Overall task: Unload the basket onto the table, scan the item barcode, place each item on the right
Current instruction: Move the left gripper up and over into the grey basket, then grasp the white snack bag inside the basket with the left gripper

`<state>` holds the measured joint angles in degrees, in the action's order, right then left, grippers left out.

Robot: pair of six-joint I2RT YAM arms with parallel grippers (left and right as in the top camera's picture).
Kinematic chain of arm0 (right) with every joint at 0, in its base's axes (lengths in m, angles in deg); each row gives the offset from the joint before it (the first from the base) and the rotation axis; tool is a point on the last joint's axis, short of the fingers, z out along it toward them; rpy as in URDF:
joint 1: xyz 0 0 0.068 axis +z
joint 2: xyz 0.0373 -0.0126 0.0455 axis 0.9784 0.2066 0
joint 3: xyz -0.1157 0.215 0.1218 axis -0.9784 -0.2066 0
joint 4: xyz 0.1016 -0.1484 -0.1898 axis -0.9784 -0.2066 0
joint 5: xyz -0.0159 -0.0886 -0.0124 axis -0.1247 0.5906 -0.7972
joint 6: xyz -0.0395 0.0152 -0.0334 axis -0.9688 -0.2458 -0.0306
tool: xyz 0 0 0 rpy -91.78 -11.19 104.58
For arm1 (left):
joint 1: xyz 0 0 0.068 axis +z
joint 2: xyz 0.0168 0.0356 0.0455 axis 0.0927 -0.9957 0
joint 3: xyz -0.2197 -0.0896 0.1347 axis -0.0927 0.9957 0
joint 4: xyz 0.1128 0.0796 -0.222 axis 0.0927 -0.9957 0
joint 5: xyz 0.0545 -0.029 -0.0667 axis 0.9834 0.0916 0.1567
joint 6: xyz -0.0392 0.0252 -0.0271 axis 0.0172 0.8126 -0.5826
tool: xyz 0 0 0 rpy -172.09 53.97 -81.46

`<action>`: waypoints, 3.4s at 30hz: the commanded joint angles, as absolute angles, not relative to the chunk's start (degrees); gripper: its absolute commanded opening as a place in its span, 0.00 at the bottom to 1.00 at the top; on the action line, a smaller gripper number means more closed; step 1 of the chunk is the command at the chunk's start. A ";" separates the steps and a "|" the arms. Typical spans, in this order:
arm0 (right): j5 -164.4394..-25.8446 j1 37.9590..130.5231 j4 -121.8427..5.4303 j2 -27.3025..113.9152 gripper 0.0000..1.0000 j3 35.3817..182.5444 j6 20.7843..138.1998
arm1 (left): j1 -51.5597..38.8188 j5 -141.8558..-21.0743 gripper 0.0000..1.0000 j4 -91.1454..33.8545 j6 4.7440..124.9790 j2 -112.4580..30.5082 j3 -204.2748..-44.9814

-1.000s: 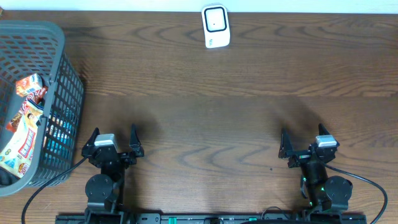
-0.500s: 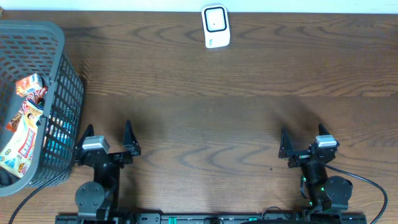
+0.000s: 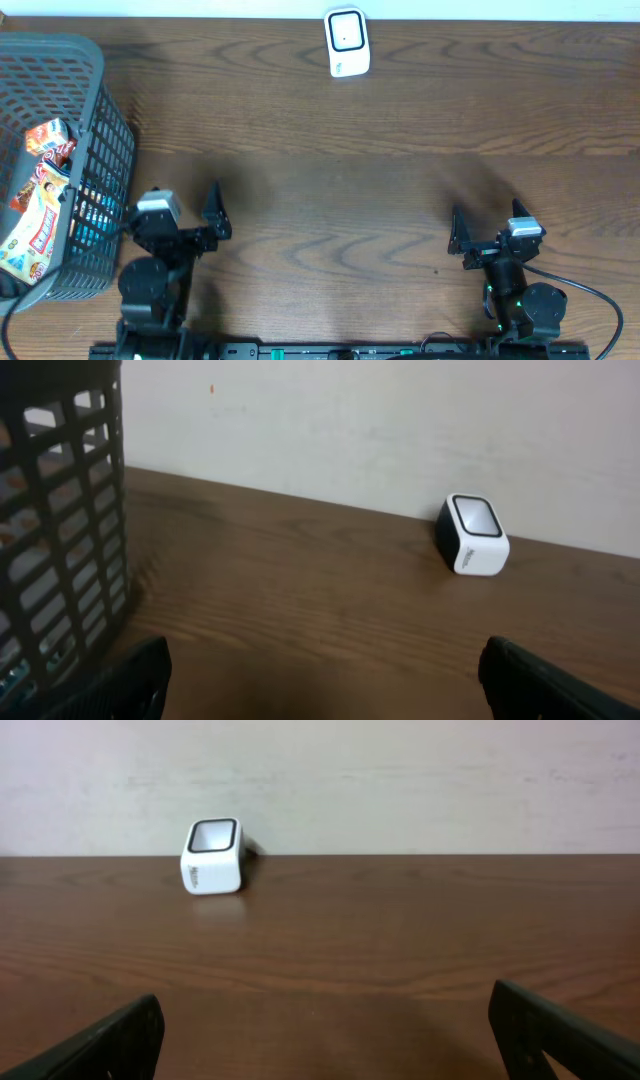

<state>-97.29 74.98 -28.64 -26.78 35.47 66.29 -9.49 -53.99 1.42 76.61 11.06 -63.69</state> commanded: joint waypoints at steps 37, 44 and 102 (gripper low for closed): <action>-96.46 75.03 -28.95 -27.13 0.99 35.43 66.82 | -9.18 -59.21 0.98 -7.26 85.86 -23.65 -106.12; -96.46 75.03 -28.97 -27.13 0.99 35.43 66.82 | -9.18 -59.21 0.98 -12.70 93.64 -23.02 -109.02; -96.46 75.03 -28.95 -27.13 0.99 35.43 66.82 | 38.99 -57.49 0.98 -43.17 36.85 -56.24 -115.08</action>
<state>-97.08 74.98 -28.67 -26.78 35.47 66.29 37.77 -57.14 -41.46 47.21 -54.84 -114.33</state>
